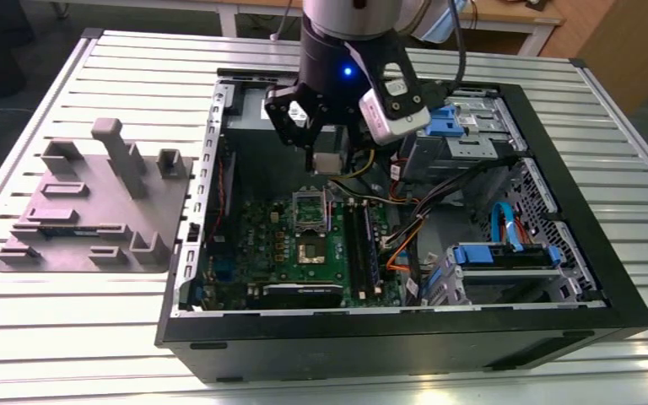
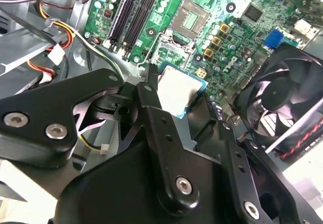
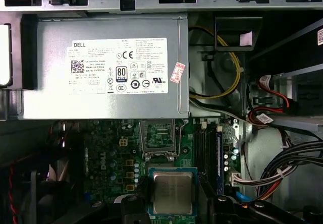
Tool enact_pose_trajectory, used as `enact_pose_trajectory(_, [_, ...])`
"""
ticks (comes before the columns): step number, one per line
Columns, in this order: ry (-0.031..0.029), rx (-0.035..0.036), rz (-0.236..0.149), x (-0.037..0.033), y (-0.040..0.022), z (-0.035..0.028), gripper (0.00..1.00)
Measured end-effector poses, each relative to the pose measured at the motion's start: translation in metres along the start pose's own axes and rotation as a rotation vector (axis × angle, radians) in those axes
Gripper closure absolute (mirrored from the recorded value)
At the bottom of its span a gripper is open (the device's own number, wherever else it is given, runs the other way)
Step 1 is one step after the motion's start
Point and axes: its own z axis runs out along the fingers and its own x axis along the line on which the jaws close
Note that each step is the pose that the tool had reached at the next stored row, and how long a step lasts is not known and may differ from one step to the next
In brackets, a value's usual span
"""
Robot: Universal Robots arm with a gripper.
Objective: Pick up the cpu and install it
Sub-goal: 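Place the cpu into insertion slot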
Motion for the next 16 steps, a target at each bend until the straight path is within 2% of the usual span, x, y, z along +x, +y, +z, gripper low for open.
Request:
enact_pose_trajectory(5, [0.0009, -0.0001, 0.000, -0.0001, 0.0000, 0.0084, 0.53])
enact_pose_trajectory(12, [0.0010, -0.0001, 0.000, -0.0001, -0.0001, 0.0088, 0.53])
enact_pose_trajectory(16, [0.0010, -0.0001, 0.000, -0.0001, -0.0001, 0.0127, 0.53])
